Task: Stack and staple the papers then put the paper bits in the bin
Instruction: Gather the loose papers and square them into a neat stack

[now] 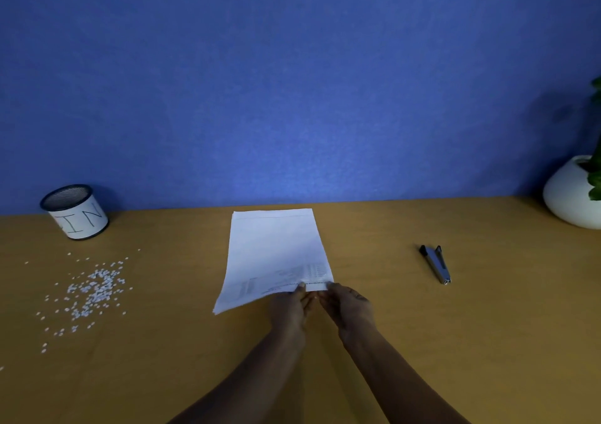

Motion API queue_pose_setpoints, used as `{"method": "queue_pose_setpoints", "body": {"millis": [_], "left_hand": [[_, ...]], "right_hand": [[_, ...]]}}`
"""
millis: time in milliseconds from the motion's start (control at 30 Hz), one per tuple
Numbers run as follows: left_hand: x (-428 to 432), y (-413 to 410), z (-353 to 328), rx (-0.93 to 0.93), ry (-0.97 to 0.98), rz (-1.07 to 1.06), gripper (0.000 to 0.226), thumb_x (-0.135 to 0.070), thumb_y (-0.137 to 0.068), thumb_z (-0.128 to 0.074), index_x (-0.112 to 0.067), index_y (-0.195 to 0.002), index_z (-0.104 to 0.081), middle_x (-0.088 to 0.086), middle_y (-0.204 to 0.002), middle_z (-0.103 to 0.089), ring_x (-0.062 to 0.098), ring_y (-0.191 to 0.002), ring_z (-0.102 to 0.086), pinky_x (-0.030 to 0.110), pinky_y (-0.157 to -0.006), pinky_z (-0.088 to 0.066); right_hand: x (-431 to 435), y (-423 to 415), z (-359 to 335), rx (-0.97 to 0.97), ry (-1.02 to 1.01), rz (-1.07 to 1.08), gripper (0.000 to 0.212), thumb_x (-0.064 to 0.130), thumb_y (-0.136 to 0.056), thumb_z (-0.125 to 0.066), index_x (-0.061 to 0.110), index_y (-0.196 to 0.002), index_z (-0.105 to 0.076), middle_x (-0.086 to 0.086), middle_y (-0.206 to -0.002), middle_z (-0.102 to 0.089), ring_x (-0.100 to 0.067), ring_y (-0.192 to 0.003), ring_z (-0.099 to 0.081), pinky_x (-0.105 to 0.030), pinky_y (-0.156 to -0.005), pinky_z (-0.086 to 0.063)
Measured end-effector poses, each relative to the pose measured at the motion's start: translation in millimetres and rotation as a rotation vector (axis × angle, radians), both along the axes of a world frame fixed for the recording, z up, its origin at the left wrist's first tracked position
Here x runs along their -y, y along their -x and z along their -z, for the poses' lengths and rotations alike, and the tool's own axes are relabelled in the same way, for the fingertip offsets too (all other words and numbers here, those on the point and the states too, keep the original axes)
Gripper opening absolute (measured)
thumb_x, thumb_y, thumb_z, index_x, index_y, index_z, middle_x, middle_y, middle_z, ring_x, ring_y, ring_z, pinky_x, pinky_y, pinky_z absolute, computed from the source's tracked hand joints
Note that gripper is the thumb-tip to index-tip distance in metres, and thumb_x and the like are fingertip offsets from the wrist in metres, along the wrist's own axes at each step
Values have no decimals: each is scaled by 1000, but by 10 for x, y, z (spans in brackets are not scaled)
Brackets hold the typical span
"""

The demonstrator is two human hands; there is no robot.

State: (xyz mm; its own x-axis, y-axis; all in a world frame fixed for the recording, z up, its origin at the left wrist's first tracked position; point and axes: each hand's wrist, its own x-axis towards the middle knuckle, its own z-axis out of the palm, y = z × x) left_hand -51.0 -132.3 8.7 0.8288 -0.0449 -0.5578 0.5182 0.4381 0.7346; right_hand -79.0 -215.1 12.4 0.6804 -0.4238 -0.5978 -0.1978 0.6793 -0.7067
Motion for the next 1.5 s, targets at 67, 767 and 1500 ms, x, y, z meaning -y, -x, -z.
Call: {"method": "queue_pose_setpoints", "body": {"millis": [67, 767, 1500], "left_hand": [[-47, -27, 13, -6, -25, 35, 24, 0, -89, -56, -5, -112, -53, 11, -94, -63, 17, -73, -61, 17, -49, -54], [-617, -175, 204, -200, -186, 376, 8, 6, -85, -59, -2, -84, -56, 14, -81, -63, 22, -69, -60, 20, -39, -52], [-628, -141, 298, -62, -299, 193, 13, 11, -75, -67, 0, -72, -60, 13, -75, -62, 23, -68, -61, 21, -40, -53]], "right_hand": [[-1, 25, 38, -23, -2, -25, 16, -1, -84, -60, -1, -69, -60, -5, -42, -63, -10, -36, -60, -17, -41, -52], [-95, 77, 364, -214, 121, -276, 3, -8, -79, -63, -6, -78, -63, -18, -79, -66, -25, -67, -63, -24, -50, -57], [-144, 3, 600, -181, 224, -195, 13, 3, -80, -69, -1, -87, -60, -17, -94, -66, -31, -88, -66, -35, -72, -59]]}}
